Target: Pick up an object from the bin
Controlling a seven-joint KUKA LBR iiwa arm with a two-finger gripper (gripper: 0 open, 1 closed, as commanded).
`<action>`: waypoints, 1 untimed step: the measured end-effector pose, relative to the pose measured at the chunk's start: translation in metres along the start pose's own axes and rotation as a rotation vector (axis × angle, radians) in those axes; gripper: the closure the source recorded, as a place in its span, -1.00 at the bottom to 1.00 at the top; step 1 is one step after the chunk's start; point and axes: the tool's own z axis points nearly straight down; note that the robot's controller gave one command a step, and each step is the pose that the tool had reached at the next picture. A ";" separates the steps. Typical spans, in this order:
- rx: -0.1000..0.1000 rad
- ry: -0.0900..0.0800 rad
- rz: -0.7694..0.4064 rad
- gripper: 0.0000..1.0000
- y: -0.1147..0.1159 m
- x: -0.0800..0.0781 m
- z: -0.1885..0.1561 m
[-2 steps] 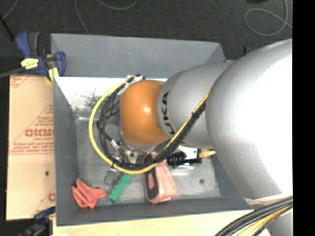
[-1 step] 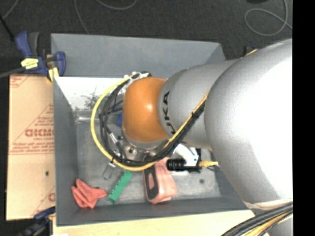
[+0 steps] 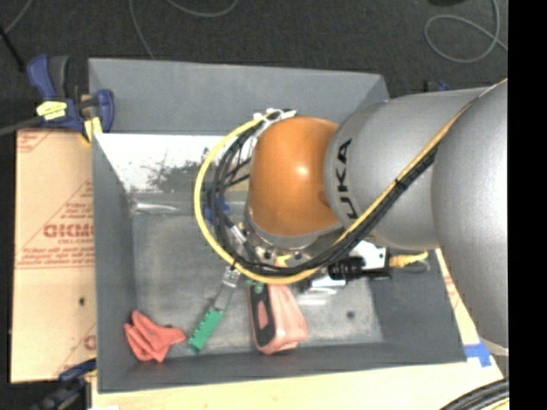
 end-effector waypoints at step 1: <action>-0.012 -0.018 -0.110 -1.00 0.008 0.020 -0.018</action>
Offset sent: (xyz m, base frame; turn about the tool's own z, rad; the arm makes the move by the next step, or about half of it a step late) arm -0.0258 0.0292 -0.0648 -0.2678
